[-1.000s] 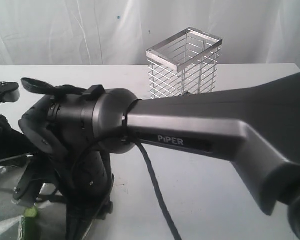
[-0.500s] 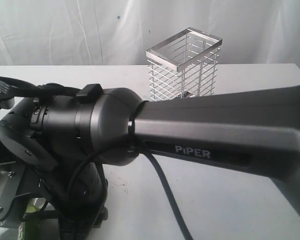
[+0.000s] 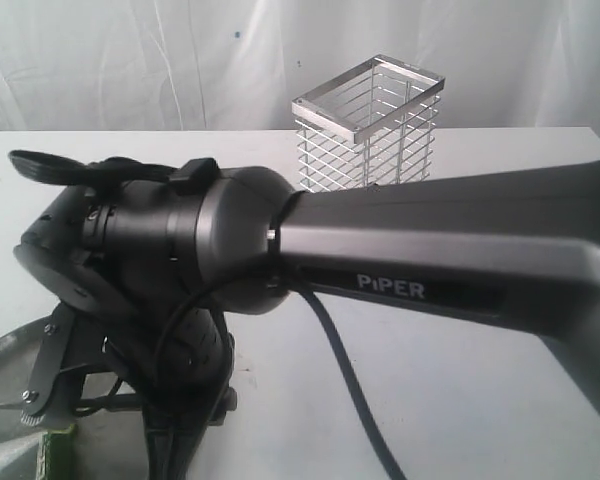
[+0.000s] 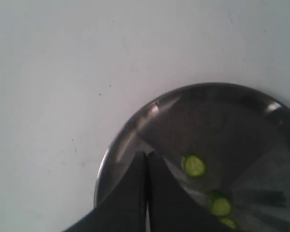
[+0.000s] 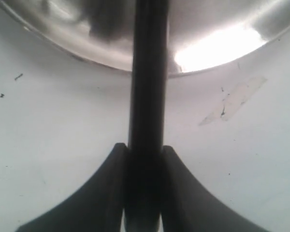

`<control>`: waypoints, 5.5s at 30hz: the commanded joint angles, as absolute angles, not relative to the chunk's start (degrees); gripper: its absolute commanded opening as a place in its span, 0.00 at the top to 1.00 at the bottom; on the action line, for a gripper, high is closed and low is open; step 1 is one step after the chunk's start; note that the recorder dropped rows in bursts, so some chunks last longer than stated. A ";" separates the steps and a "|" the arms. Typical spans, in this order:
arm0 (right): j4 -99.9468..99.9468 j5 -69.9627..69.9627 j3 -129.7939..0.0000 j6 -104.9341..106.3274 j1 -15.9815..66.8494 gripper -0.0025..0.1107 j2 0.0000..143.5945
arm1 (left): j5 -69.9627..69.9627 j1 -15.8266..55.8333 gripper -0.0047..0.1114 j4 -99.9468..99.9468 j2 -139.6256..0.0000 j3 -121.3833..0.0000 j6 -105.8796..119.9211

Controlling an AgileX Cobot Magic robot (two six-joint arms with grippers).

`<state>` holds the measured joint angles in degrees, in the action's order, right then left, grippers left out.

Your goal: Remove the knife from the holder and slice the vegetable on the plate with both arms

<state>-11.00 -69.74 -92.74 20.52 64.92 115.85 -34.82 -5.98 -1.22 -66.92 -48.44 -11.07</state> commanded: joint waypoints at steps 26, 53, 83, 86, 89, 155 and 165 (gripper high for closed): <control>-6.40 -69.96 -92.53 22.27 62.78 0.98 121.72 | -35.05 -3.89 0.96 2.56 -60.02 -41.33 -10.30; -22.35 -69.96 -88.46 14.97 62.06 0.98 119.63 | -35.12 -3.89 0.96 3.17 -60.01 -41.33 -10.30; -6.00 -55.02 -88.91 15.73 61.58 0.98 118.93 | -35.06 -3.89 0.67 6.21 -60.01 -46.55 -8.98; -4.51 -55.57 -89.88 16.92 61.58 0.98 120.38 | -34.83 -3.89 0.67 6.19 -60.01 -46.55 -8.98; -4.37 -54.75 -90.82 16.92 61.58 0.95 120.64 | -34.83 -3.89 0.67 6.19 -60.01 -46.55 -8.98; 3.03 6.89 -22.78 0.00 59.93 0.98 52.11 | -59.85 -4.00 0.96 5.44 0.00 -38.60 -7.73; 3.03 6.90 -22.16 0.00 60.20 0.98 50.34 | -42.39 -4.00 0.96 7.03 0.00 -27.98 -7.73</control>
